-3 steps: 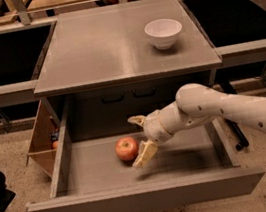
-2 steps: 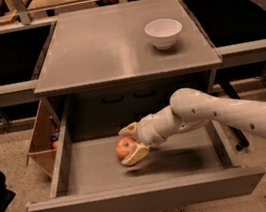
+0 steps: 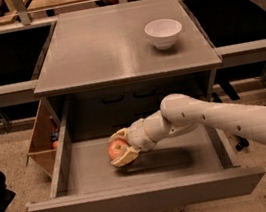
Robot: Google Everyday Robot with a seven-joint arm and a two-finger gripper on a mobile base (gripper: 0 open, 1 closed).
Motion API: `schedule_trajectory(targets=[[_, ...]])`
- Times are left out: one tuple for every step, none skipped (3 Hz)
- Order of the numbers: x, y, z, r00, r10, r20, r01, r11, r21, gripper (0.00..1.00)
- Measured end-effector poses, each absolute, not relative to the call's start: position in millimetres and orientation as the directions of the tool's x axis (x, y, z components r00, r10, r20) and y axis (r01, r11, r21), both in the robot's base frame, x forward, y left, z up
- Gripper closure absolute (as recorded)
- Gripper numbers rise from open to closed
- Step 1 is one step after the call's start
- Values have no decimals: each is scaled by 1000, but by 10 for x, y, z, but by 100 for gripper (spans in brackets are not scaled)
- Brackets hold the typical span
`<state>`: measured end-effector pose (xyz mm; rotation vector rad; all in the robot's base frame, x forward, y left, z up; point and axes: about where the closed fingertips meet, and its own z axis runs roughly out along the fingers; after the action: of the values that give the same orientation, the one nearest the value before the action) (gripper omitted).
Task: Pick apple from top drawer and place on counter
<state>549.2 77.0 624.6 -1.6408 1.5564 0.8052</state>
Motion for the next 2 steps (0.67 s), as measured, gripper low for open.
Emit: schedule_trajectory(targets=[[5492,770,6248,74,-544,-836,-996,-7,-84,100],[5467,781,6582,110,-559,-822,-994,-39,-107,100]])
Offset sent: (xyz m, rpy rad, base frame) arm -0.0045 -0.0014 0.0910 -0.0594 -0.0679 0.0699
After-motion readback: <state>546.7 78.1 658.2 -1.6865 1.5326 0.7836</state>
